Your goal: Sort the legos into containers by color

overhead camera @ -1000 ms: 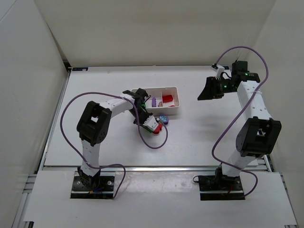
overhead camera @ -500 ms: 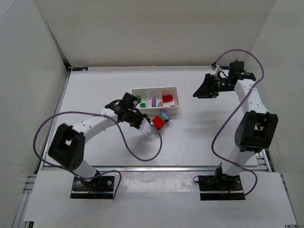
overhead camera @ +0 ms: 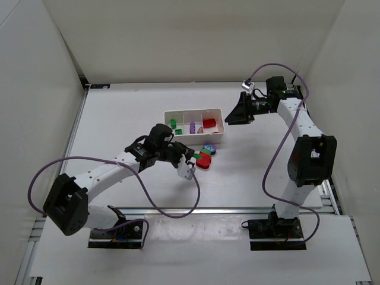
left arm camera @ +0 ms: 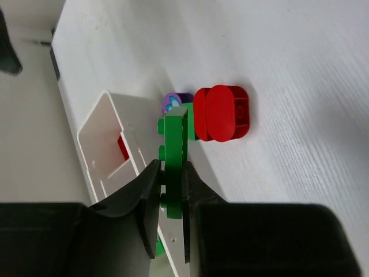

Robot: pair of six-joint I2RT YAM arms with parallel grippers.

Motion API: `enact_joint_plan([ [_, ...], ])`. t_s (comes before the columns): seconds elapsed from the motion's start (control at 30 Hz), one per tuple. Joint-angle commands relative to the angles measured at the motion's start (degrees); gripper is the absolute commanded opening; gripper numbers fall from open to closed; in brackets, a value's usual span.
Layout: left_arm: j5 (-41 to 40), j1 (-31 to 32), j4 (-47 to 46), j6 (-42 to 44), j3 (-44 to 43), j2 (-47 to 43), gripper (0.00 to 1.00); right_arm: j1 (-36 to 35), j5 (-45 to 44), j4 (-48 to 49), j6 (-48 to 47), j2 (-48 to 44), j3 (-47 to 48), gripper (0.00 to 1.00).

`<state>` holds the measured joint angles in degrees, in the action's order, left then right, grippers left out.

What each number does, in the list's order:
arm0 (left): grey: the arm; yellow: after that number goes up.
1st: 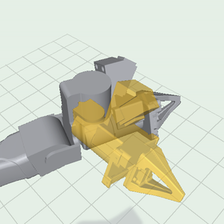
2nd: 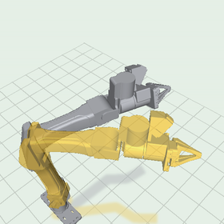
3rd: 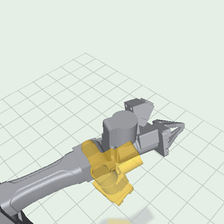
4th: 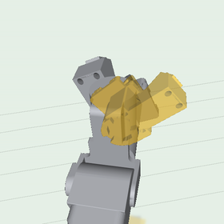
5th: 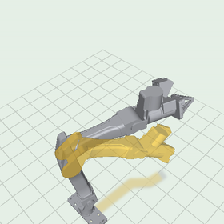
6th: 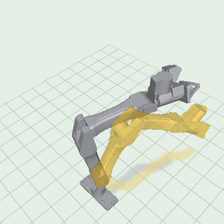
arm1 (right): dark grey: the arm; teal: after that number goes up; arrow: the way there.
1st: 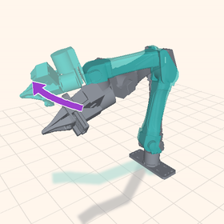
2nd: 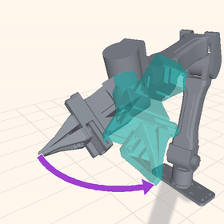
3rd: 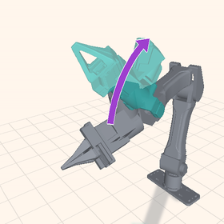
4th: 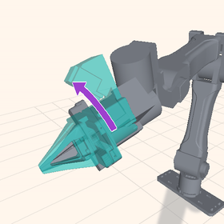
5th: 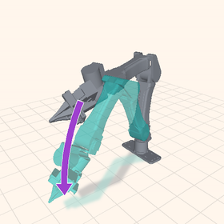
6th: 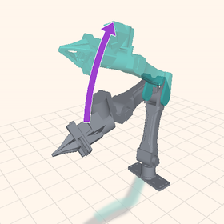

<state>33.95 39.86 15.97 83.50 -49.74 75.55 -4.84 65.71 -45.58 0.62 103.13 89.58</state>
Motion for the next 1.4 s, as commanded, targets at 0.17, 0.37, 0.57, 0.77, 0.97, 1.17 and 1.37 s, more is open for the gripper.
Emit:
enact_joint_plan([
  [0.17, -18.4, -4.1, -2.9, -37.3, -18.9, 10.9, 0.15, 0.4, -5.4, -3.1, -5.9, -4.2, 0.7, 0.69],
  [0.37, -24.7, -9.5, 5.7, -56.5, -33.7, 22.2, 0.16, 0.4, -7.6, -3.9, -7.4, -5.9, 0.2, 0.70],
  [0.57, -24.6, -13.0, 14.0, -66.1, -40.8, 28.2, 0.14, 0.5, -9.1, -4.8, -8.8, -6.4, 0.5, 0.70],
  [0.77, -23.5, -14.7, 16.3, -70.6, -41.4, 30.4, 0.13, 0.4, -9.8, -5.1, -9.2, -6.0, 1.0, 0.70],
  [0.97, -22.6, -15.2, 20.0, -70.5, -42.6, 32.6, 0.43, 0.4, -10.1, -5.8, -9.6, -5.4, 1.8, 0.70],
  [1.17, -22.6, -16.8, 19.1, -72.2, -42.5, 32.8, 0.79, 0.4, -10.3, -5.8, -10.0, -5.0, 2.0, 0.70],
  [1.37, -16.8, -16.8, 11.9, -72.0, -37.8, 22.7, 0.84, 0.4, -11.0, -6.4, -10.9, -5.3, 1.6, 0.70],
])
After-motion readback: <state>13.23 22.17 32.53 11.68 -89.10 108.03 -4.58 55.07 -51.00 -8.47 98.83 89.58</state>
